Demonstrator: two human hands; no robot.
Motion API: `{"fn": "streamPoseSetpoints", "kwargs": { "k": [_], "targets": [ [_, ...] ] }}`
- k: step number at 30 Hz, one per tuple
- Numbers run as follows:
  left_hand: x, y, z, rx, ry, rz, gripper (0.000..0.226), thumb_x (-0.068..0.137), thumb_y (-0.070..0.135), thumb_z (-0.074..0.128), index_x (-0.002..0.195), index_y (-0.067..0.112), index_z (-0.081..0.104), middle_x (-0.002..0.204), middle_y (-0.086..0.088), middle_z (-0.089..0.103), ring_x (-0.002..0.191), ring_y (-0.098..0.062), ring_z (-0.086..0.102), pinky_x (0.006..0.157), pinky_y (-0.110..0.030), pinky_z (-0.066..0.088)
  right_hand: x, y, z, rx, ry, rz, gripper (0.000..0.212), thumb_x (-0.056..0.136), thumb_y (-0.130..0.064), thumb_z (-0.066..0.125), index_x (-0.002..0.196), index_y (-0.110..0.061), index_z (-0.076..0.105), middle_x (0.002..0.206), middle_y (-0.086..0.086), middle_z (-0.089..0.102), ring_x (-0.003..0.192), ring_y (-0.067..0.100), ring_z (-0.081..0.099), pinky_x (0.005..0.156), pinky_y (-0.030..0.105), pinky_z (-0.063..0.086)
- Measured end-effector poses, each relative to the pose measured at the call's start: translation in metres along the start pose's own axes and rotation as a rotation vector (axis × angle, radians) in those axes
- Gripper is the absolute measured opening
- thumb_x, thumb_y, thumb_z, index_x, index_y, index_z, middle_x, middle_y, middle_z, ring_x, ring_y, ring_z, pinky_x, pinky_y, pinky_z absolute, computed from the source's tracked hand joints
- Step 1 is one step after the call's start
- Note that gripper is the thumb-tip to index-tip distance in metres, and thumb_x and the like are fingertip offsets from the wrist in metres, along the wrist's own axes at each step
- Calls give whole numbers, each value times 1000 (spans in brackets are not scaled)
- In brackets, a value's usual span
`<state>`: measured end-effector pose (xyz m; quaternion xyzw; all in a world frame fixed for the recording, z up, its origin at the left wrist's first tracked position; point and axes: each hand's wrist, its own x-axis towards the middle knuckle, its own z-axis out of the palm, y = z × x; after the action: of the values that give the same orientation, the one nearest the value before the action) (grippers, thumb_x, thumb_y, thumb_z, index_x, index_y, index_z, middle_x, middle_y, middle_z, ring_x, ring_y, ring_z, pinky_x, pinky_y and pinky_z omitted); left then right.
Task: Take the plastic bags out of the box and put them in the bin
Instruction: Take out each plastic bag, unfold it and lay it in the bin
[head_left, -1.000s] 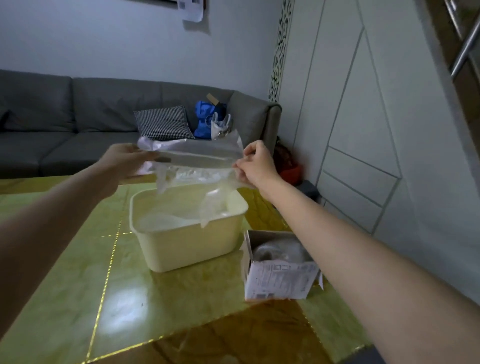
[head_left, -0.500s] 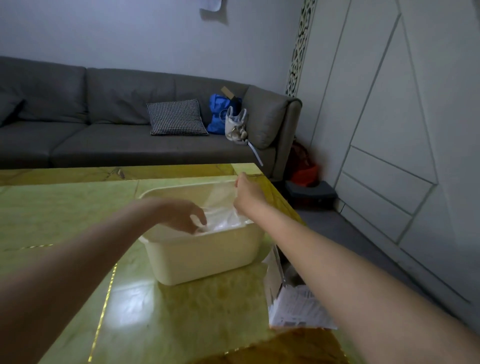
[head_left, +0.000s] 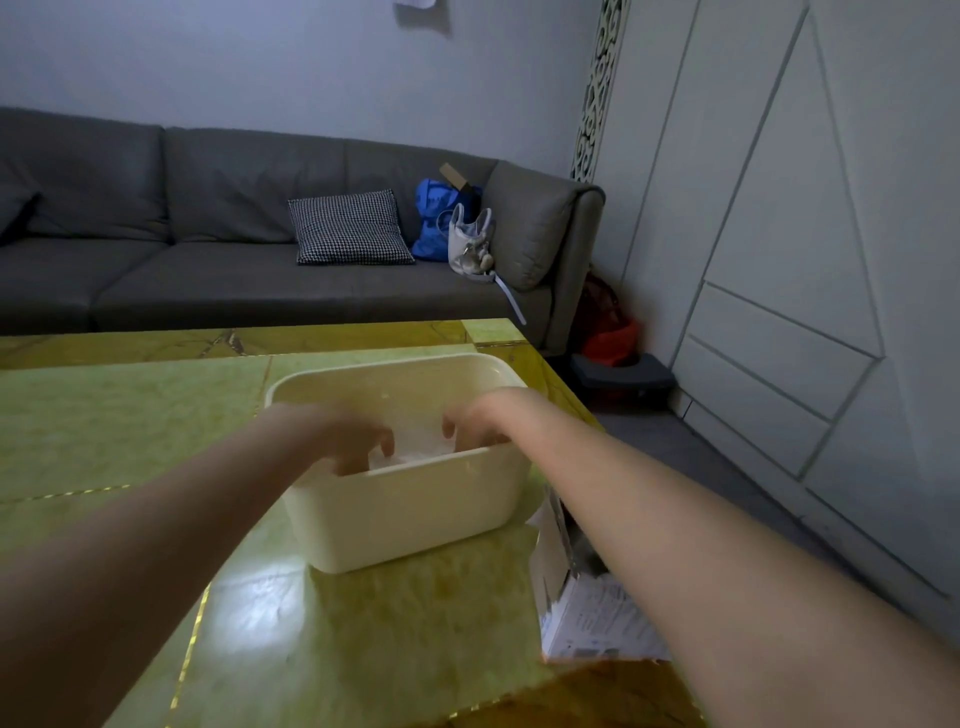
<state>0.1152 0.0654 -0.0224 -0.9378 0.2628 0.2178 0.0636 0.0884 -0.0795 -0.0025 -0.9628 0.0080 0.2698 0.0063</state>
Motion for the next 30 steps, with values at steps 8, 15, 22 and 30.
{"fn": "streamPoseSetpoints", "kwargs": {
  "k": [8, 15, 22, 30],
  "targets": [
    [-28, -8, -28, -246, 60, 75, 45, 86, 15, 64, 129, 19, 49, 135, 1, 47, 126, -19, 45, 105, -32, 35, -19, 8, -14, 225, 81, -88, 56, 88, -17, 65, 138, -7, 41, 128, 15, 52, 96, 25, 61, 85, 32, 54],
    [-64, 53, -51, -438, 471, 292, 23, 87, -3, 56, 106, 6, 65, 104, -3, 65, 101, -19, 61, 89, -27, 46, -91, 41, -27, 251, 238, -138, 15, 87, -10, 65, 102, -7, 62, 82, 3, 64, 65, 11, 62, 50, 16, 47],
    [-74, 136, -22, -340, 303, 459, 27, 86, 4, 56, 111, 11, 65, 112, -2, 65, 100, -15, 60, 88, -23, 44, -144, 79, 21, 221, 187, 12, 11, 85, -8, 65, 89, 2, 67, 59, 2, 63, 54, 14, 59, 55, 24, 49],
    [-63, 168, 22, -100, 343, 403, 30, 90, 26, 54, 118, 17, 57, 115, -4, 64, 102, -22, 60, 82, -29, 45, -155, 78, 80, 4, 362, 75, 10, 87, 1, 51, 85, -9, 51, 77, 6, 46, 77, 27, 52, 57, 33, 38]
  ]
}}
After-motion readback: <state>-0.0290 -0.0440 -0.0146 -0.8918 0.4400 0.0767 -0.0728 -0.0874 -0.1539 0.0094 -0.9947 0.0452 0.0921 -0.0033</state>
